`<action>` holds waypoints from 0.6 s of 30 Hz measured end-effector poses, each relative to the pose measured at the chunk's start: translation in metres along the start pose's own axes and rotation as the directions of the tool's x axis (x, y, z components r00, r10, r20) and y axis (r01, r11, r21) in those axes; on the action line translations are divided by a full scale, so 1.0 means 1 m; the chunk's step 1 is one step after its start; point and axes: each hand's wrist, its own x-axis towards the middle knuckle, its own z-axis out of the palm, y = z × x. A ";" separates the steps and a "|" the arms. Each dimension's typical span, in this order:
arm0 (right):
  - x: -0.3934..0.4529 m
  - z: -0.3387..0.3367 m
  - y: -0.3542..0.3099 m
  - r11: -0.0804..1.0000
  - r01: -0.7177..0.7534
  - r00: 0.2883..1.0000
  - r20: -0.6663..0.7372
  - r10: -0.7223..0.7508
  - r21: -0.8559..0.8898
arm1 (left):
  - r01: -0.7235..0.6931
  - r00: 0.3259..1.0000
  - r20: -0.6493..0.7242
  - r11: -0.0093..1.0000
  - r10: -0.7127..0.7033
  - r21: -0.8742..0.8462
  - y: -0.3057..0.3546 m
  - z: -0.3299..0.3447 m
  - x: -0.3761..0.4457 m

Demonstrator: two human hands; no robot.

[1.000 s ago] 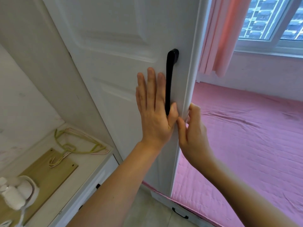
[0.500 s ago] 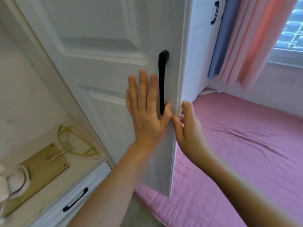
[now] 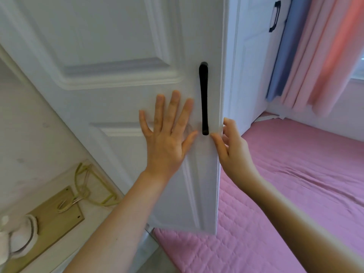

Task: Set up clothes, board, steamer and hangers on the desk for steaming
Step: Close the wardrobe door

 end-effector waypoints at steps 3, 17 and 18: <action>0.022 0.004 0.012 0.999 -0.031 0.999 -0.032 0.031 -0.007 | -0.071 0.996 -0.052 0.994 0.075 0.077 -0.019 0.016 0.008; 0.124 0.071 0.054 0.980 -0.140 0.987 -0.105 0.126 -0.140 | -0.008 0.994 -0.103 0.970 0.034 0.243 -0.102 0.077 0.023; 0.128 0.079 0.056 0.982 -0.128 0.987 -0.110 0.113 -0.138 | -0.004 0.995 -0.098 0.969 0.029 0.249 -0.105 0.081 0.024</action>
